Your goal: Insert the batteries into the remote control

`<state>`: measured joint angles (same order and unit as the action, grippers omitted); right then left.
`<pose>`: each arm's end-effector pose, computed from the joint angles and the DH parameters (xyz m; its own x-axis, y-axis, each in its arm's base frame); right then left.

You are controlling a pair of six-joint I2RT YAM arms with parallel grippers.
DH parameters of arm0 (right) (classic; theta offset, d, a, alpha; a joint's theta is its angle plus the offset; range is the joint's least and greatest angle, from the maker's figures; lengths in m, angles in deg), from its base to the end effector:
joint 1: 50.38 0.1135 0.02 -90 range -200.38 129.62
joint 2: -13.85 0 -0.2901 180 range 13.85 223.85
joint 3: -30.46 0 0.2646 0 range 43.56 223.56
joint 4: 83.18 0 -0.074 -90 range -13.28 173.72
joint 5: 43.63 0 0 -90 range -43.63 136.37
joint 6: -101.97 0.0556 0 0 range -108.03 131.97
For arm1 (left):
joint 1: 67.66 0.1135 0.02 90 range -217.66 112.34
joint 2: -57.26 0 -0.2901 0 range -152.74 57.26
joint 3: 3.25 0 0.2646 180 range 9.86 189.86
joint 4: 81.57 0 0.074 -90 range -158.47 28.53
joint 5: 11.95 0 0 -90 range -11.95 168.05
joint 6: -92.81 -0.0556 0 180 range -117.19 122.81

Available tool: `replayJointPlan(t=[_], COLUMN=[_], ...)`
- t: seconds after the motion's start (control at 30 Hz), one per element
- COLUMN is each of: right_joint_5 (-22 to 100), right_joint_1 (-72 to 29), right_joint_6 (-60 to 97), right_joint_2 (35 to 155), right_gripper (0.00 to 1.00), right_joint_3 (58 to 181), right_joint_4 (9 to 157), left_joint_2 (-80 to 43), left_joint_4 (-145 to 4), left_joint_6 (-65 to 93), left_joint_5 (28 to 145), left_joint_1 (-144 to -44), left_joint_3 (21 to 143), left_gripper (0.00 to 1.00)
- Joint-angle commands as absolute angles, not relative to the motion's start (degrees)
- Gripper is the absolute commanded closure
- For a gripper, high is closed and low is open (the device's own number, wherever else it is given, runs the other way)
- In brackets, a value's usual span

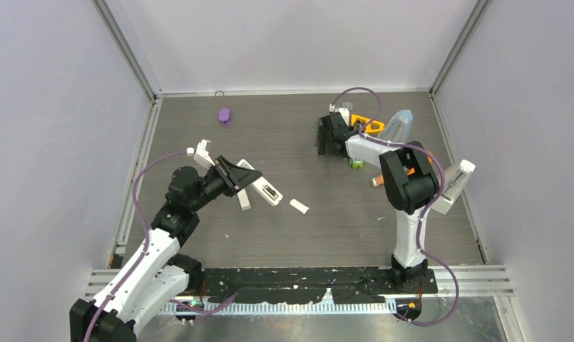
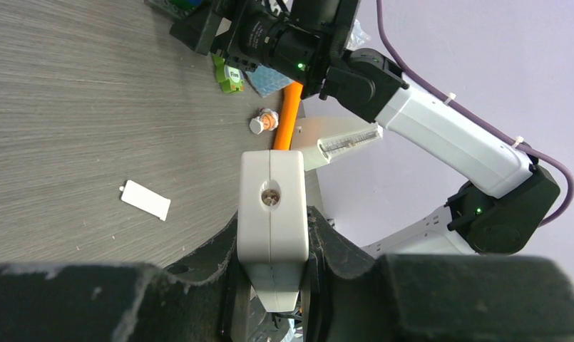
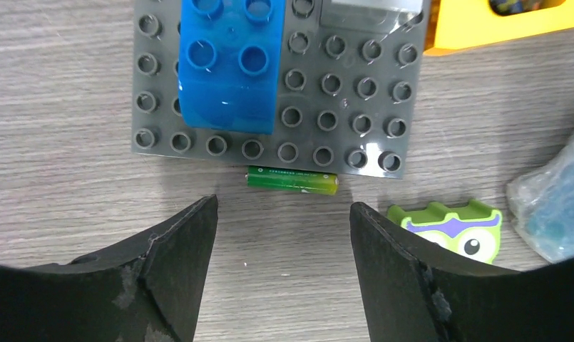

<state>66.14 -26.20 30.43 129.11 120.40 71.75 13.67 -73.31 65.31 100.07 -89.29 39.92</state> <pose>0.4305 0.1727 0.1654 -0.7264 0.0005 -0.6873 0.0435 0.9980 -0.0453 0.1769 -0.0926 0.2926 -0.6735 -0.6175 -0.4063 0.1924 0.3842 -0.9030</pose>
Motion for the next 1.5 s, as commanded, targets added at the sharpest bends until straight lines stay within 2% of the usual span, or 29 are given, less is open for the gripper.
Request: replayJointPlan(t=[0.0,0.17,0.27,0.6,0.67,0.73,0.83,0.93,1.03,1.2,1.33,1.47], right_joint_5=[65.7,66.6,67.5,69.1,69.1,69.0,68.7,68.8,68.3,67.2,66.0,63.6], right_joint_1=[-26.6,-26.8,-26.9,-27.1,-27.2,-27.2,-27.1,-27.2,-27.3,-27.5,-27.5,-27.3], right_joint_6=[30.6,31.1,31.4,30.1,29.9,29.9,30.2,30.2,30.2,31.0,32.3,35.9], right_joint_2=[130.6,131.6,132.3,134.1,134.2,134.0,133.7,134.9,135.8,135.9,133.6,127.9], right_gripper=[0.29,0.32,0.40,0.50,0.49,0.42,0.26,0.24,0.32,0.55,0.63,0.65], right_joint_3=[121.7,121.2,121.8,124.4,124.9,125.1,125.7,127.4,129.0,128.4,125.7,121.3], right_joint_4=[73.4,74.0,74.0,72.2,71.6,71.0,70.8,69.4,68.4,67.9,67.9,66.2], left_joint_2=[14.2,14.1,13.8,13.6,13.6,13.7,13.7,13.7,13.6,13.8,14.0,13.9], left_joint_4=[-75.2,-75.2,-75.3,-75.5,-75.5,-75.6,-75.7,-75.8,-75.8,-75.8,-75.8,-76.2], left_joint_6=[64.9,64.9,64.8,64.7,64.7,64.7,64.9,64.9,65.0,65.2,65.3,65.0], left_joint_5=[99.6,99.7,100.0,100.5,100.6,100.6,100.6,100.6,100.5,100.4,100.4,100.1], left_joint_1=[-89.1,-88.8,-88.7,-88.3,-88.2,-88.2,-88.1,-88.1,-88.1,-88.1,-88.1,-88.1], left_joint_3=[40.6,40.3,40.4,40.4,40.3,40.2,40.2,40.2,40.2,40.0,39.8,39.1], left_gripper=[1.00,1.00,1.00,1.00,1.00,1.00,1.00,1.00,1.00,1.00,1.00,1.00])
